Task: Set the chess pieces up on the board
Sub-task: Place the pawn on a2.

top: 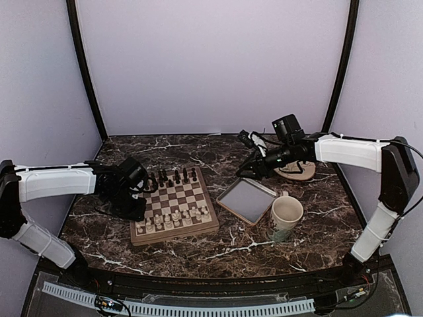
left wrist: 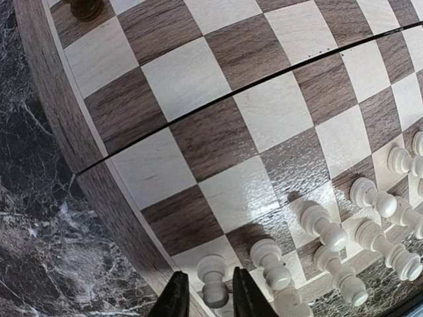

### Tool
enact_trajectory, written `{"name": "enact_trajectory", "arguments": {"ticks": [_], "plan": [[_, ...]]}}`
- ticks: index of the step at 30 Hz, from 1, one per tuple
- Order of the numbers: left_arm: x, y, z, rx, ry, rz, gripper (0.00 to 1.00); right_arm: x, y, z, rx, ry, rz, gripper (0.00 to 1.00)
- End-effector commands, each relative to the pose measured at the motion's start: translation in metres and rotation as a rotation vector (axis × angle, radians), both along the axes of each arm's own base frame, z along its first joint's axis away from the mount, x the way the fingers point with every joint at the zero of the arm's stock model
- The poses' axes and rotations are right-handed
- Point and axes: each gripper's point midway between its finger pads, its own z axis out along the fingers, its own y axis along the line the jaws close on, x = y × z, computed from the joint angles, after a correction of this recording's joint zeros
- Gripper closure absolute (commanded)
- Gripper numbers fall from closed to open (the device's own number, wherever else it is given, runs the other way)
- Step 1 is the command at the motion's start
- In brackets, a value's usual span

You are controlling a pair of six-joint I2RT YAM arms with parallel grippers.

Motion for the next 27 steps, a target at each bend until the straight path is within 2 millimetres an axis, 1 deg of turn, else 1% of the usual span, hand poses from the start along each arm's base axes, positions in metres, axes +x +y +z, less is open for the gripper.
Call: {"name": "enact_trajectory", "arguments": {"ticks": [1,6,9,12,17,20,22,23,27], "plan": [[-0.004,0.007,-0.003,0.028,0.012,0.004,0.72,0.0,0.001,-0.002,0.006,-0.005,0.013,0.57],[-0.003,0.007,-0.002,0.026,0.006,0.005,0.69,0.0,0.0,0.0,0.003,-0.005,0.012,0.57],[-0.001,0.008,0.003,0.024,-0.009,0.007,0.69,0.003,-0.002,0.005,-0.007,-0.021,0.004,0.57],[0.003,0.007,0.011,0.016,-0.041,0.005,0.68,0.006,-0.004,0.012,-0.019,-0.049,-0.009,0.57],[0.015,0.006,0.027,0.022,-0.105,-0.007,0.67,0.01,-0.008,0.025,-0.026,-0.081,-0.022,0.56],[0.029,-0.001,0.044,0.011,-0.164,-0.034,0.67,0.014,-0.014,0.034,-0.044,-0.111,-0.048,0.57],[0.042,-0.008,0.058,-0.005,-0.224,-0.06,0.67,0.019,-0.024,0.041,-0.06,-0.153,-0.09,0.57],[0.051,-0.013,0.066,-0.018,-0.269,-0.075,0.66,0.02,-0.029,0.048,-0.061,-0.18,-0.115,0.57],[0.078,-0.024,0.1,-0.026,-0.425,-0.131,0.66,0.029,-0.061,0.063,-0.084,-0.234,-0.223,0.57]]}}
